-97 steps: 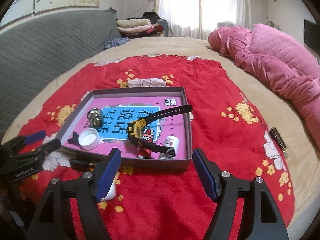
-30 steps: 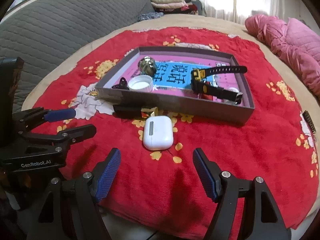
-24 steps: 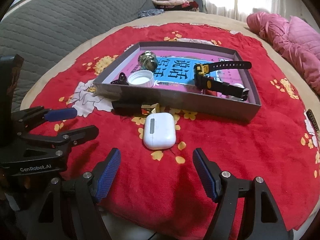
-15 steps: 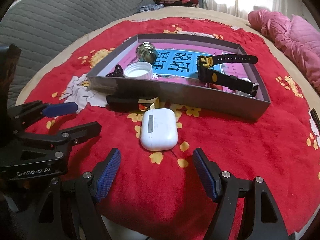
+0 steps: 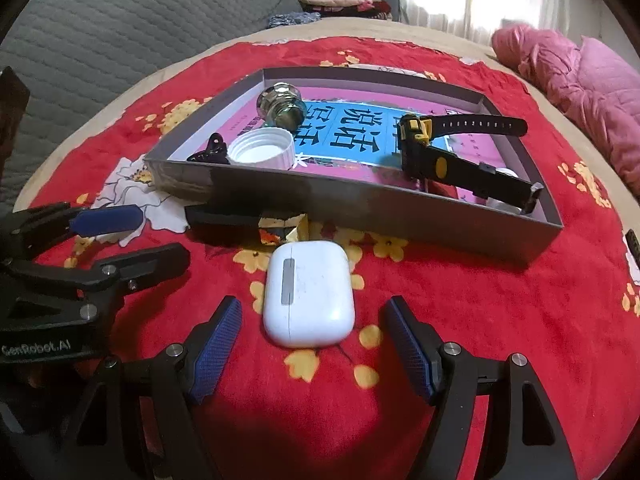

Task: Organize rigid objects
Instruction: 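Move the left gripper to the black pen while the right approaches the white earbuds case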

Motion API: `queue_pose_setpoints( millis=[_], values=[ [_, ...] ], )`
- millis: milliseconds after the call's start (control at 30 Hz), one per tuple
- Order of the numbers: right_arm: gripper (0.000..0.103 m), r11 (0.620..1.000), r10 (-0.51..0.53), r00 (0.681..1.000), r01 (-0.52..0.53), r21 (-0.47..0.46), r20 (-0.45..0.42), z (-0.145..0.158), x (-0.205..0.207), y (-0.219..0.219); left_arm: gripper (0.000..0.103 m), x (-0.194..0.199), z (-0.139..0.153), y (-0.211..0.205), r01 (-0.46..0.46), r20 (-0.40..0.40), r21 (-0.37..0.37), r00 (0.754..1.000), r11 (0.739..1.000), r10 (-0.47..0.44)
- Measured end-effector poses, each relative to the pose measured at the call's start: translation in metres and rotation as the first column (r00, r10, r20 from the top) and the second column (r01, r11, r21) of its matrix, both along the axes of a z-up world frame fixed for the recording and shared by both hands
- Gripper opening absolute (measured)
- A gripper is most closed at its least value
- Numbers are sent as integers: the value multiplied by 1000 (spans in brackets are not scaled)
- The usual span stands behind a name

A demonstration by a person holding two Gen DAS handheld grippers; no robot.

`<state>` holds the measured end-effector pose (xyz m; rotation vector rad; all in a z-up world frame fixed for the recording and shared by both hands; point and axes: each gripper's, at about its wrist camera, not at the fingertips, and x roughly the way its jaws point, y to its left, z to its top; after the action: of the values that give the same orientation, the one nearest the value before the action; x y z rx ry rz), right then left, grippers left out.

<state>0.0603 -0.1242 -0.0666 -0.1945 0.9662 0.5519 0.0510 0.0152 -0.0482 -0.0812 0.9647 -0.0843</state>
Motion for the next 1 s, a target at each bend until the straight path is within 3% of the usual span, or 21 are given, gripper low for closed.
queue_pose_setpoints(
  millis=[533, 1000],
  values=[
    [75, 999, -3, 999, 5, -43, 39, -6, 11, -4, 69, 22, -7, -12, 120, 33, 10, 992, 993, -120],
    [76, 997, -28, 999, 31, -69, 40, -7, 13, -19, 69, 32, -12, -22, 257, 23, -55, 966, 965, -257]
  ],
)
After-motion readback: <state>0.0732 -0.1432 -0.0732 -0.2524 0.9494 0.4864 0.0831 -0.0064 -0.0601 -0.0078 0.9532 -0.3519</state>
